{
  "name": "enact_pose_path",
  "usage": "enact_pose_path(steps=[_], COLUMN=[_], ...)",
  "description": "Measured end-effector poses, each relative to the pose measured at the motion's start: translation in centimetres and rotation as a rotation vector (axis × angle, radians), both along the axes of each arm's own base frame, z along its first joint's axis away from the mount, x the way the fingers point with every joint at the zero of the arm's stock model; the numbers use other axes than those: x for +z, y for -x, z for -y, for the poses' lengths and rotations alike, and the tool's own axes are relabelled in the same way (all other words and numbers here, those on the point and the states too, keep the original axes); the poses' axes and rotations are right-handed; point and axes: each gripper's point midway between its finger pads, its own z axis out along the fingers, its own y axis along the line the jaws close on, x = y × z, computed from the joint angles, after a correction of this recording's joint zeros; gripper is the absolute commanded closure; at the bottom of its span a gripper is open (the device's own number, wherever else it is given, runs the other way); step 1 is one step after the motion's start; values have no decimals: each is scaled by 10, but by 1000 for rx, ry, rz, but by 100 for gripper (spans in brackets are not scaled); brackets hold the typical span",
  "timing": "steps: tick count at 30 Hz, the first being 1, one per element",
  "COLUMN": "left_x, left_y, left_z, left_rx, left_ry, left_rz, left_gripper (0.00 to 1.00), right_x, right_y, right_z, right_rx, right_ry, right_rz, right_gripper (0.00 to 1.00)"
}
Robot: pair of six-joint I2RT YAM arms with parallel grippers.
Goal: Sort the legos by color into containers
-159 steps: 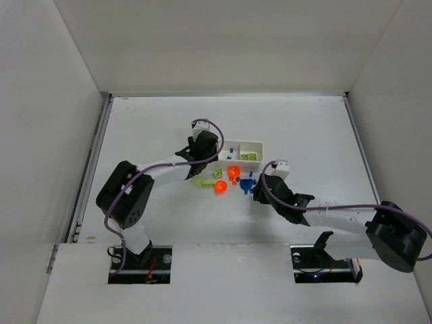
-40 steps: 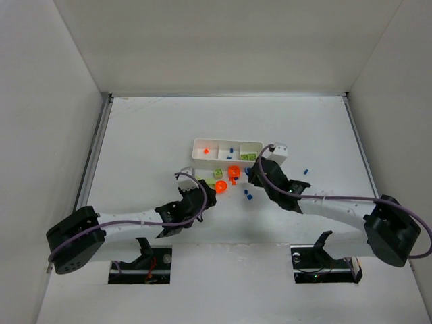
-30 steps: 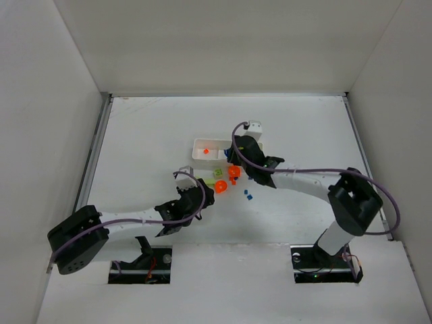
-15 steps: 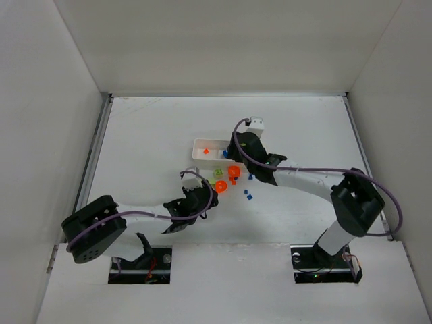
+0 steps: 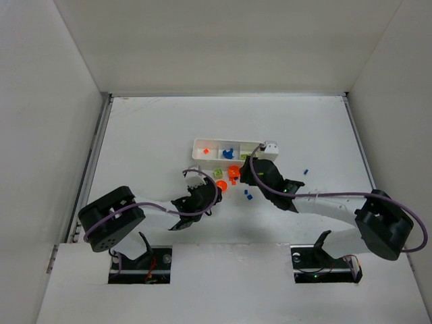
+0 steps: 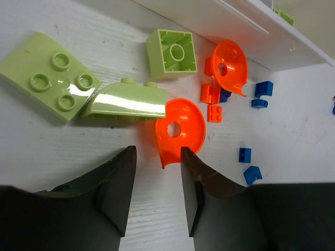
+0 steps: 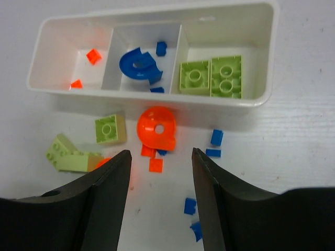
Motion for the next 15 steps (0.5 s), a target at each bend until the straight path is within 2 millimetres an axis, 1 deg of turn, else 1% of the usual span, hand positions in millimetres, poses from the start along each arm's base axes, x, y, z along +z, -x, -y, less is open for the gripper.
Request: enact_pose_path(steps=[2,6,8,11,15], left_x=[0,-4,-5,-1,5], left_y=[-3,-6,-7,-7,-3], left_z=[3,9,12,17,23], left_rx=[7,18,19,15,-5], left_ry=[13,31,39,61,75], left_rz=[1,1,1,14,23], left_gripper=[68,85,90,94,94], right_x=[-9,-18,-20,-20,-16], right_y=[11,27,32,37,43], right_z=[1,7,11,20,29], right_rx=[10,11,2,-19,-36], right_ry=[-5,-31,-47,-70,-108], right_rz=[-9,-17,-14,-9,8], right_gripper=[44,45,45,45,45])
